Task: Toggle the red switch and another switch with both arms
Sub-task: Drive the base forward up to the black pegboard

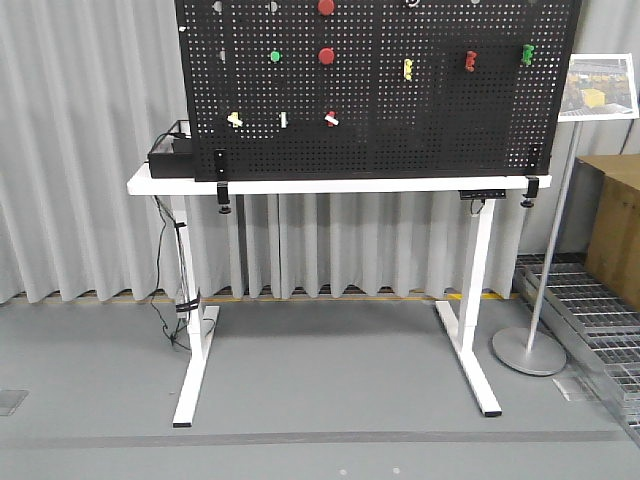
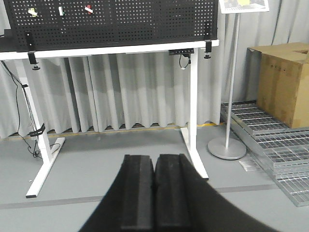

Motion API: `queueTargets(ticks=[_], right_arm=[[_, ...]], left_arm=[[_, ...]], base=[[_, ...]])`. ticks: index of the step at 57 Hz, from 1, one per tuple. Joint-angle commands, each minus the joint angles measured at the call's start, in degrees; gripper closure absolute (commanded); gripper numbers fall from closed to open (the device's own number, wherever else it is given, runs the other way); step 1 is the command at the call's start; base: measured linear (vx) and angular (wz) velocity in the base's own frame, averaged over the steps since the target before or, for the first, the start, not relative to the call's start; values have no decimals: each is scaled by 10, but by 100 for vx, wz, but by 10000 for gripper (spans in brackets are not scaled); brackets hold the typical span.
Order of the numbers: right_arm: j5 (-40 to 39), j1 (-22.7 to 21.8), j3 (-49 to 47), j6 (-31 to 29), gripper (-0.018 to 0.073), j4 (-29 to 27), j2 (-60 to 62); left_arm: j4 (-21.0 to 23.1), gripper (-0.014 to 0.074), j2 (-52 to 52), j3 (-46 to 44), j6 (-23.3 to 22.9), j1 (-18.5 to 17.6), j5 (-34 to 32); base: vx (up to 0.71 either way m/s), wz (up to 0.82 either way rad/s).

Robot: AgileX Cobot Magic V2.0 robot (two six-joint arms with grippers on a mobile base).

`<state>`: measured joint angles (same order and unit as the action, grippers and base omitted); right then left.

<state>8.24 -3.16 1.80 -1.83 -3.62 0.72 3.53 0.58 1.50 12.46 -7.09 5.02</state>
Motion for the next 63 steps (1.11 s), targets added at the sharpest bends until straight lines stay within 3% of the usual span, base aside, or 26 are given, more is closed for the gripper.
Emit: queueTargets(ticks=[1, 63], right_arm=[[-46, -3, 3, -4, 566, 4, 6], [-46, -3, 3, -4, 566, 4, 6]], left_arm=[[2, 594, 10, 11, -7, 0, -45], [2, 594, 10, 11, -7, 0, -45]], base=[[0, 0], [5, -1]])
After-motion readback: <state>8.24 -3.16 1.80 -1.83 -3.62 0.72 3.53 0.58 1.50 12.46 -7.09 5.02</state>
